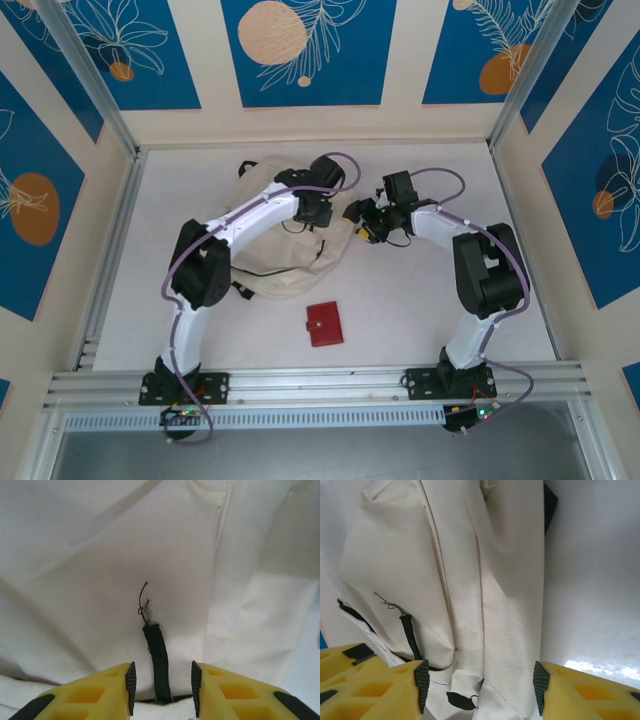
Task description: Pack the student bag
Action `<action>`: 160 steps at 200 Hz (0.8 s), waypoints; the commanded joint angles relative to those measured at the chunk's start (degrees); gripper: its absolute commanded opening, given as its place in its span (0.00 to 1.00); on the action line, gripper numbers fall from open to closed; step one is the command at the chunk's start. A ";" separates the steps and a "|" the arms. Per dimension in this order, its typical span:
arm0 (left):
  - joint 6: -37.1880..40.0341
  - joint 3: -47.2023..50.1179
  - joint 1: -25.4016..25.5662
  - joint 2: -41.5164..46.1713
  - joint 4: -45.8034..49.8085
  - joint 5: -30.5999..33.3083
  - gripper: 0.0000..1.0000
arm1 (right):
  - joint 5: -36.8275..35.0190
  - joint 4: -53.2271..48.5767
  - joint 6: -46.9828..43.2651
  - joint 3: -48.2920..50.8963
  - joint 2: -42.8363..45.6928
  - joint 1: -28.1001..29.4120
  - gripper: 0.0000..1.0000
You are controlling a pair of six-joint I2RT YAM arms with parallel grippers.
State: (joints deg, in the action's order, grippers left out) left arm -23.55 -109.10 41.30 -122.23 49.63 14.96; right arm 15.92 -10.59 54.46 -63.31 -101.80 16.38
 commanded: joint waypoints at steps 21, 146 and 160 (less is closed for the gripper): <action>1.23 -3.29 0.70 -4.60 5.19 6.62 0.39 | -0.22 -1.10 0.52 1.41 2.05 -0.62 0.61; 1.31 -5.54 0.71 -3.60 6.36 8.02 0.00 | 0.24 -1.72 0.30 1.08 2.87 0.14 0.60; 1.31 -5.05 0.71 -2.56 6.11 7.84 0.00 | 0.49 -1.46 0.30 1.24 3.31 0.23 0.60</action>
State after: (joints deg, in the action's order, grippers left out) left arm -22.33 -113.38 41.82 -128.18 54.52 21.56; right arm 15.64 -11.20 54.46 -62.48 -101.01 16.16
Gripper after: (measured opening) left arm 0.051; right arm 0.605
